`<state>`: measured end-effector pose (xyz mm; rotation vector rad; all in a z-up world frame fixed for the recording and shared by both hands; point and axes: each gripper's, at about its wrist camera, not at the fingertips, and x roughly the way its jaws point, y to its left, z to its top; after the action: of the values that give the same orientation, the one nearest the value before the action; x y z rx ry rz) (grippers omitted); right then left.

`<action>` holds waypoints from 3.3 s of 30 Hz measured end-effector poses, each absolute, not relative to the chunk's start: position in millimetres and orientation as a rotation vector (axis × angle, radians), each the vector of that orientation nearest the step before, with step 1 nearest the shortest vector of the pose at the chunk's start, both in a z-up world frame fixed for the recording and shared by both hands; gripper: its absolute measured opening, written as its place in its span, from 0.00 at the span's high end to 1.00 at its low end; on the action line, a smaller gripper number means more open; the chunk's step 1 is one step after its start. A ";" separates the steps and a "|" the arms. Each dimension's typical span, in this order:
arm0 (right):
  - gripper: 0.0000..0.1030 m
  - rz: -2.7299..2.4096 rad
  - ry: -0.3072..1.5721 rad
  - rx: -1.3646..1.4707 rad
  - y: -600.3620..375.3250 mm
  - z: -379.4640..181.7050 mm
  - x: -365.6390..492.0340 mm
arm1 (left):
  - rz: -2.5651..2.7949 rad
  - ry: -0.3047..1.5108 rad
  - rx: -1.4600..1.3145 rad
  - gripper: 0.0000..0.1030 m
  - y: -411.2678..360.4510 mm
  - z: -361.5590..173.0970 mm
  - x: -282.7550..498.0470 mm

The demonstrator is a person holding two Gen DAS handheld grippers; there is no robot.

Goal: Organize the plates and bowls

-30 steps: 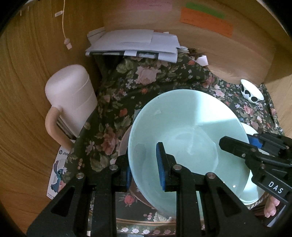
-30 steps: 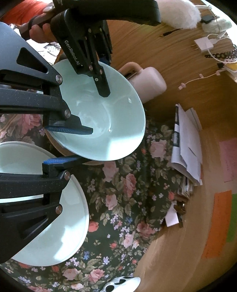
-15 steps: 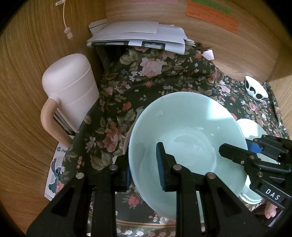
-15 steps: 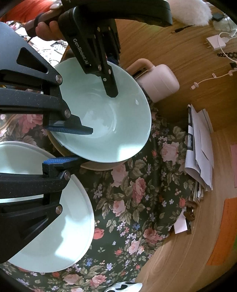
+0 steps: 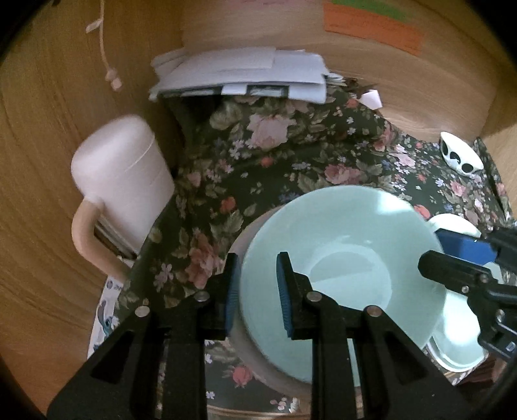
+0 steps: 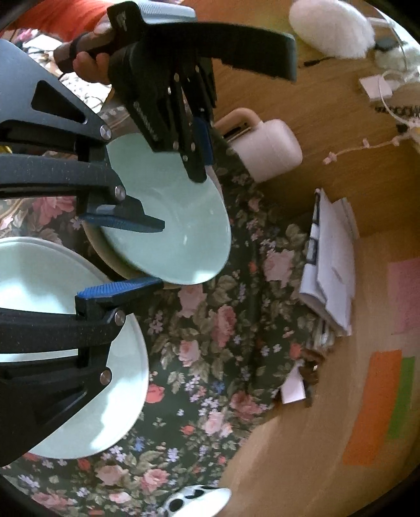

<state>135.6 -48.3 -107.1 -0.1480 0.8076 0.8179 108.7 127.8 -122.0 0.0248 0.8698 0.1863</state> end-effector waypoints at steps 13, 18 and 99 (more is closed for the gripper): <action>0.73 0.762 0.760 -0.073 -94.5 -92.6 146.9 | 0.150 0.770 0.040 0.58 102.7 -95.3 105.3; 0.72 0.705 0.728 -0.048 -124.8 -80.4 156.0 | 0.099 0.660 0.061 0.45 73.6 -71.2 100.8; 0.79 0.270 0.980 0.102 -319.3 -181.8 373.7 | -0.301 0.928 0.216 0.46 -170.8 -138.0 350.2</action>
<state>373.7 -319.3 -181.8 0.1022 0.9803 0.2699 350.2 -170.8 -138.0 0.2160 0.9282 -0.3013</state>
